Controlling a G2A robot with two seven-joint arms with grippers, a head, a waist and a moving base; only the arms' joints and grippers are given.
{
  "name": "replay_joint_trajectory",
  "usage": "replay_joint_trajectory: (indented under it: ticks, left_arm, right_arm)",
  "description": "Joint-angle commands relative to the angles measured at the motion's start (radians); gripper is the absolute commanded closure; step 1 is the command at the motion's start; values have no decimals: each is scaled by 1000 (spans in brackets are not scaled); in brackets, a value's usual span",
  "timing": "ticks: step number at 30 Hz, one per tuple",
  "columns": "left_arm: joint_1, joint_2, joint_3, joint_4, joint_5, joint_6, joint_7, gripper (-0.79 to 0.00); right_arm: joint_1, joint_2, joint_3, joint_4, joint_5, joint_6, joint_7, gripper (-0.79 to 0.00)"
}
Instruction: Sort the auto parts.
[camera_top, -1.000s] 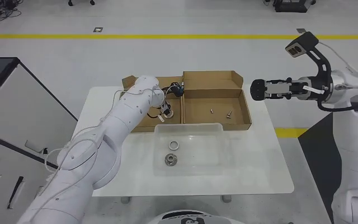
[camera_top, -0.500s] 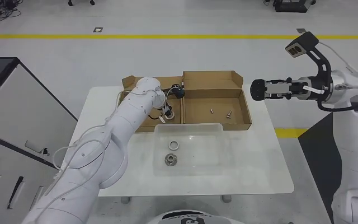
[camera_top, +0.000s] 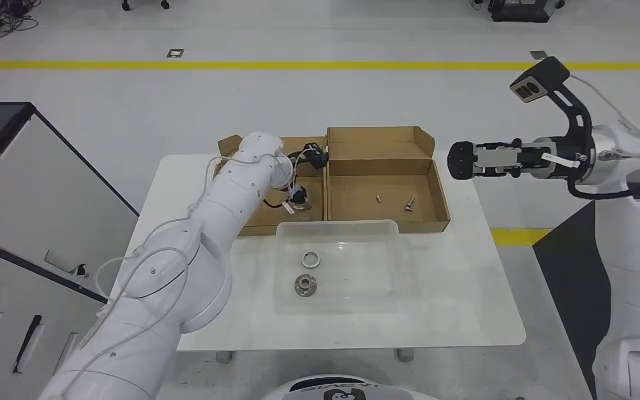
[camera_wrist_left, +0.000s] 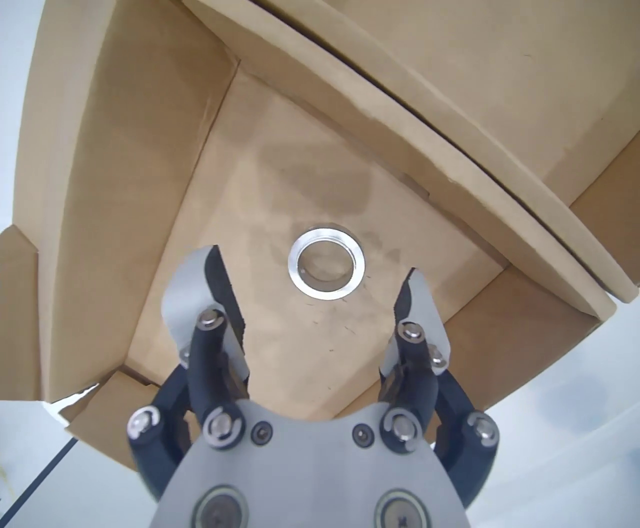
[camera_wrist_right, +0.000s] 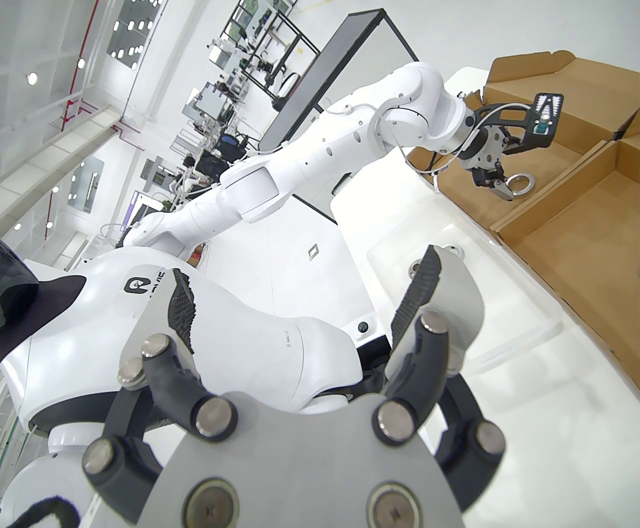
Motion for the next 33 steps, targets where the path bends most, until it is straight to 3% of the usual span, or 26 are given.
replay_joint_trajectory:
  ticks: [1, 11, 22, 28, 33]
  left_arm:
    - [-11, 1, -4, 7, 2, 1, 7, -785]
    - [-90, 24, -33, 14, 0, -35, 59, -785]
    - [-148, 80, -90, -49, -54, -230, 56, -785]
    - [-125, 126, -111, -173, -61, -336, -7, -785]
    - [-69, 184, -151, -345, -101, -329, -95, -785]
  right_arm:
    - [0, 0, 0, 0, 0, 0, 0, -785]
    - [0, 0, 0, 0, 0, 0, 0, -785]
    - [0, 0, 0, 0, 0, 0, 0, -785]
    - [0, 0, 0, 0, 0, 0, 0, -785]
    - [0, 0, 0, 0, 0, 0, 0, -785]
